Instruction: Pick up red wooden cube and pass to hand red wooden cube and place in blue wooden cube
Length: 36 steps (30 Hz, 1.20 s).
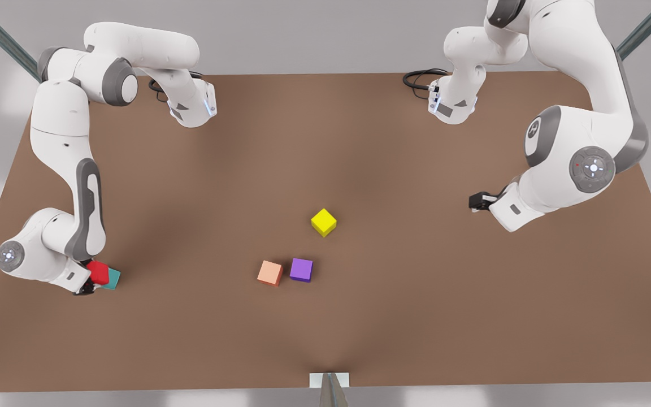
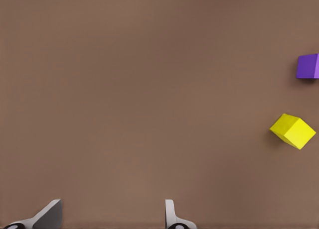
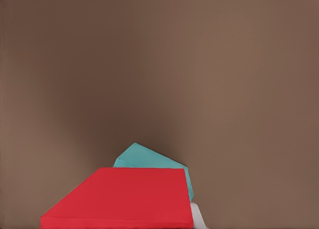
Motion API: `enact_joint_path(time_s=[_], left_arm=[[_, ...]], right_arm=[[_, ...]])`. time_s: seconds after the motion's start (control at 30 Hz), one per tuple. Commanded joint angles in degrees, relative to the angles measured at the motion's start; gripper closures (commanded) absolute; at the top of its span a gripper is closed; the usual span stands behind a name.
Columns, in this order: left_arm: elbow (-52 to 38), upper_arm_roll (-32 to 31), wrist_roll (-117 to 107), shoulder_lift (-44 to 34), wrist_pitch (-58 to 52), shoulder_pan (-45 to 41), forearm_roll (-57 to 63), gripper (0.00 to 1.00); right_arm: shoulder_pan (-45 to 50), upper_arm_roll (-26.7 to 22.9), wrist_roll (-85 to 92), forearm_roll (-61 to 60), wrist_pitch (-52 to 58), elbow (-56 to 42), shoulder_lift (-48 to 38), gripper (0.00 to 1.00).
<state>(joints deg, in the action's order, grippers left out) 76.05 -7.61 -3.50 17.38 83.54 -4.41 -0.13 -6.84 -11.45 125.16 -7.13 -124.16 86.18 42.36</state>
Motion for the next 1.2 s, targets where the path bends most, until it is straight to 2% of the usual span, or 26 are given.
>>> enact_joint_path(time_s=[0.0, 0.47, 0.67, 0.77, 0.8, 0.93, 1.0, 1.03, 1.07, 1.1, 1.13, 1.17], left_arm=[[-0.03, 0.05, -0.98, -0.07, -1.45, 0.19, 0.39, 0.0], [-0.03, -0.04, -0.89, -0.07, -1.45, 0.02, 1.63, 0.0], [-0.03, -0.04, -0.98, 0.02, -1.89, -0.07, 2.15, 0.0], [-0.03, 0.05, -0.89, 0.11, -1.98, 0.02, 2.42, 0.0], [-0.03, 0.05, -0.89, 0.11, -2.24, 0.02, 2.51, 0.0], [-0.03, 0.05, -0.89, 0.11, -2.24, 0.1, 3.21, 0.0], [-0.03, 0.05, -0.89, 0.11, -2.24, 0.1, 3.21, 0.0], [-0.03, 0.05, -0.89, 0.11, -2.24, 0.1, 3.21, 0.0], [-0.03, 0.05, -0.89, 0.11, -2.24, 0.1, 3.21, 0.0], [-0.03, 0.05, -0.89, 0.11, -2.24, 0.1, 3.21, 0.0], [-0.03, 0.05, -0.89, 0.11, -2.24, 0.1, 3.21, 0.0], [-0.03, 0.05, -0.89, 0.11, -2.24, 0.1, 3.21, 0.0]], right_arm=[[-0.02, 0.02, -5.28, 1.42, 1.47, 0.04, 0.0, 0.0], [0.07, 0.11, -5.11, 1.42, 5.07, -0.84, -1.76, 0.0], [-0.11, -0.24, -4.93, 1.59, 15.88, -1.72, -8.26, 0.0], [-0.28, -0.42, -6.94, 1.33, 21.42, -5.5, -10.19, 0.0], [-0.28, -0.42, -13.09, 1.33, 23.61, -6.81, -10.9, 0.0], [0.95, 0.2, -61.24, -2.19, 30.91, -13.41, -10.37, 0.0], [3.32, -0.15, -99.64, 0.7, 35.13, -13.5, -10.02, 0.0], [5.69, 0.29, -108.46, 6.16, 35.13, -13.76, -9.93, 0.0], [7.53, 0.02, -108.55, 6.95, 35.39, -14.29, -11.42, 0.0], [8.94, 0.2, -107.94, 9.23, 38.54, -13.15, -16.5, 0.0], [9.38, 0.37, -107.15, 9.59, 39.7, -8.42, -23.18, 0.0], [10.97, 0.81, -107.23, 9.07, 36.02, -1.39, -27.59, 0.0]])
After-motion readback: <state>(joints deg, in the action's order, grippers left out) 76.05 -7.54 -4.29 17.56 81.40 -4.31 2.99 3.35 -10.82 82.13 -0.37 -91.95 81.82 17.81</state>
